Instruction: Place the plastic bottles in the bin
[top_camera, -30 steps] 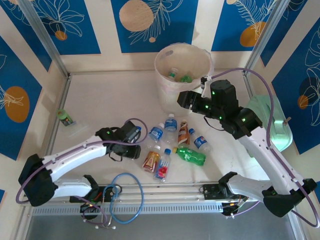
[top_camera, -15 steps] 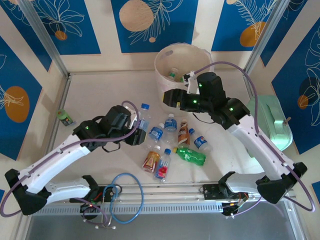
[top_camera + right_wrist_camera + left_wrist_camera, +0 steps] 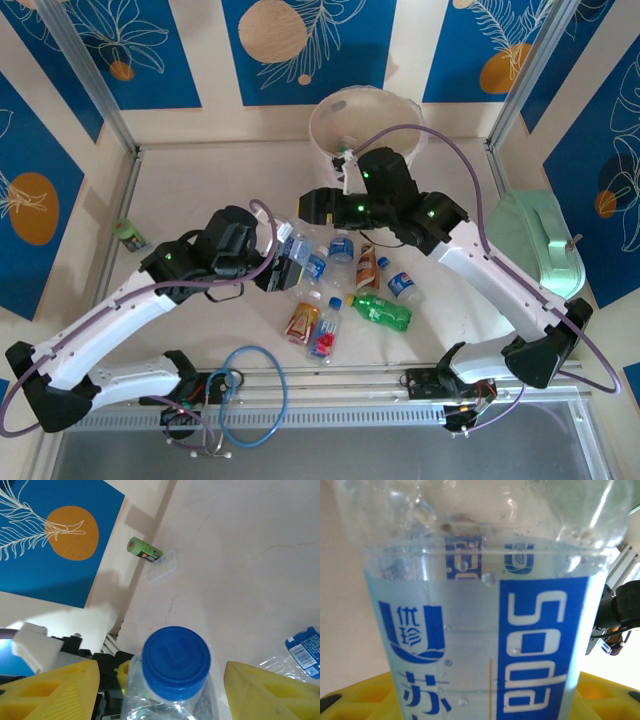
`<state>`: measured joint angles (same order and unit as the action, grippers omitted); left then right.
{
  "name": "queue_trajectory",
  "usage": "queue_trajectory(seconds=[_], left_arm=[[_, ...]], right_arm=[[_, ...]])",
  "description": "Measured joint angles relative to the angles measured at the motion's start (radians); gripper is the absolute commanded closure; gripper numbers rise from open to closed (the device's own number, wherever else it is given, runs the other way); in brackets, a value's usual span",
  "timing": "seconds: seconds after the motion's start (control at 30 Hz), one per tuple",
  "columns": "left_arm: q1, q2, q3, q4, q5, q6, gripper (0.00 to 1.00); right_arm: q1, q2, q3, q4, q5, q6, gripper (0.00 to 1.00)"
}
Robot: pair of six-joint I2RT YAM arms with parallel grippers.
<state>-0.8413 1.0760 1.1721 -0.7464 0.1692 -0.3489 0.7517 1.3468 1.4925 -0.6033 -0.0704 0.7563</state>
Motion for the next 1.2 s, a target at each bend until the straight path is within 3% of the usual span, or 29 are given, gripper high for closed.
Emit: queue_trajectory(seconds=[0.33, 0.6, 0.7, 0.83, 1.0, 1.2], left_arm=[[0.000, -0.008, 0.000, 0.013, 0.030, 0.000, 0.43], [0.000, -0.016, -0.004, 0.017, 0.035, 0.000, 0.40], [0.000, -0.019, -0.014, 0.024, 0.034, 0.000, 0.33], [0.000, -0.021, -0.027, 0.031, 0.017, -0.006, 0.00], [-0.001, -0.040, -0.060, 0.032, -0.050, -0.020, 0.00], [0.000, -0.092, -0.064, 0.028, -0.153, -0.039, 0.00]], right_arm=[[0.021, 0.046, 0.027, -0.039, 0.053, -0.027, 0.42], [0.024, 0.060, 0.066, -0.041, 0.063, -0.048, 0.67], [0.026, 0.060, 0.067, -0.041, 0.064, -0.044, 0.74], [0.026, 0.060, 0.067, -0.042, 0.072, -0.046, 0.78], [0.003, 0.055, 0.068, -0.040, 0.072, -0.050, 0.78], [-0.141, 0.048, 0.130, -0.031, 0.071, -0.051, 0.79]])
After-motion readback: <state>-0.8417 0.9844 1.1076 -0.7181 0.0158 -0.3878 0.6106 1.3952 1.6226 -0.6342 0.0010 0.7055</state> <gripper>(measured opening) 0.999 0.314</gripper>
